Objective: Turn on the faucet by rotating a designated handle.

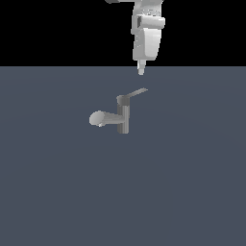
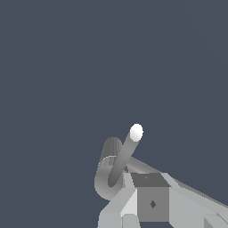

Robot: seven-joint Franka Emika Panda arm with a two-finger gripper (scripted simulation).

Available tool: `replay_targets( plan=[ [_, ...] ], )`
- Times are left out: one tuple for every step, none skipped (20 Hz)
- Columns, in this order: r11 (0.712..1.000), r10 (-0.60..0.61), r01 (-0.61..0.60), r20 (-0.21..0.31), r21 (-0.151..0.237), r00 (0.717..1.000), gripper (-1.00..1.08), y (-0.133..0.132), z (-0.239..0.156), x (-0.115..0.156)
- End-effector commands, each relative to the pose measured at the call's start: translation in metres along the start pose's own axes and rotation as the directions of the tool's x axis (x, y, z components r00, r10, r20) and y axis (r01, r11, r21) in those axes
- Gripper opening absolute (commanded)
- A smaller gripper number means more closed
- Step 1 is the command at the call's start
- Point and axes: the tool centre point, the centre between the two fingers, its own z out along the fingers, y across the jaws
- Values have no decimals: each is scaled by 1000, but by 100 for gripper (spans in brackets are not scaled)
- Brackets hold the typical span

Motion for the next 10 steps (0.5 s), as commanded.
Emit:
replay_targets(
  plan=[
    [997,75,-75,-11,1,997,-100,-10,18,8],
    [995,101,-101,-16,2,995,-100,-14,25,11],
    [992,126,-126,-20,3,992,-100,-17,31,14],
    [989,149,-149,-24,4,989,-100,-20,37,17],
    [985,170,-170,-28,5,985,-100,-23,43,19],
    [982,190,-190,-31,6,981,-100,-25,49,21],
    [978,208,-208,-35,7,977,-100,-27,54,24],
    [974,225,-225,-38,9,974,-100,-29,58,26],
    [971,240,-240,-41,10,970,-100,-31,62,27],
    [967,253,-253,-43,11,966,-100,-32,66,29]
  ],
)
